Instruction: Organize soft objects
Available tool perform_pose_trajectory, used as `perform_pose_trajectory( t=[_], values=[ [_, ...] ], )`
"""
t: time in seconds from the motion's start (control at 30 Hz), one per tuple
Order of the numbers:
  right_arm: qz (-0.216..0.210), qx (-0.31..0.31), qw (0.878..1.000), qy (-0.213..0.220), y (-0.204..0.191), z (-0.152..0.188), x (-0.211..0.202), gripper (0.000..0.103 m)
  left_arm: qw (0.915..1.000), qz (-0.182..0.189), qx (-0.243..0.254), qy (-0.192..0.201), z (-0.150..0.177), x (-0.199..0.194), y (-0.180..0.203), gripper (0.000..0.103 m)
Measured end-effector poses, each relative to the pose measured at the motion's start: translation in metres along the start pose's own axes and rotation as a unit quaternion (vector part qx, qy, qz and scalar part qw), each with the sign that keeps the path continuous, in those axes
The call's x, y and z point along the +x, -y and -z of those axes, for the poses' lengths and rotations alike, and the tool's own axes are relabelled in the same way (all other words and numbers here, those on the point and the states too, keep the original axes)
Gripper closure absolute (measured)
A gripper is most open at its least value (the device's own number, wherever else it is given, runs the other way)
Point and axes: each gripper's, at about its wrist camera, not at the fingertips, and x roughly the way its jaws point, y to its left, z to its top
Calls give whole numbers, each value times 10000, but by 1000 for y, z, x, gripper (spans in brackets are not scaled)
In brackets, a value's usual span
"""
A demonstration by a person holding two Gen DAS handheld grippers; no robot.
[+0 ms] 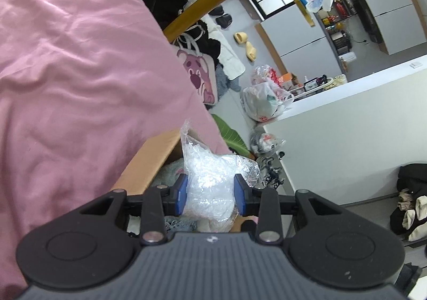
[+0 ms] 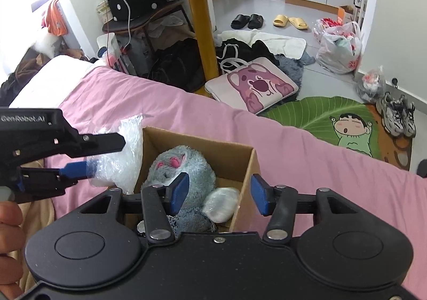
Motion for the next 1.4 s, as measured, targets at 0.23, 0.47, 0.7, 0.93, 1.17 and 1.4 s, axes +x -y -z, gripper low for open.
perform_pose_trajectory(
  t=[0.23,0.47,0.7,0.93,1.17,1.4],
  values=[
    [-7,212,9997,141,11,3,-22,52,9989,-247,354,-162,15,-6,8,68],
    [14,415,9986,320,22,11,-45,51,9961,-547,585,-377,38,-14,12,67],
    [76,581,9968,537,37,24,-76,51,9930,-646,776,-604,54,-20,26,68],
    [120,836,9932,799,57,36,-108,49,9897,-669,1063,-683,73,-39,53,61],
    [45,1003,9907,914,70,54,-133,38,9849,-783,1458,-518,93,-64,75,28],
    [-175,1205,9875,996,82,67,-162,23,9787,-925,1795,-376,111,-93,87,19]
  ],
)
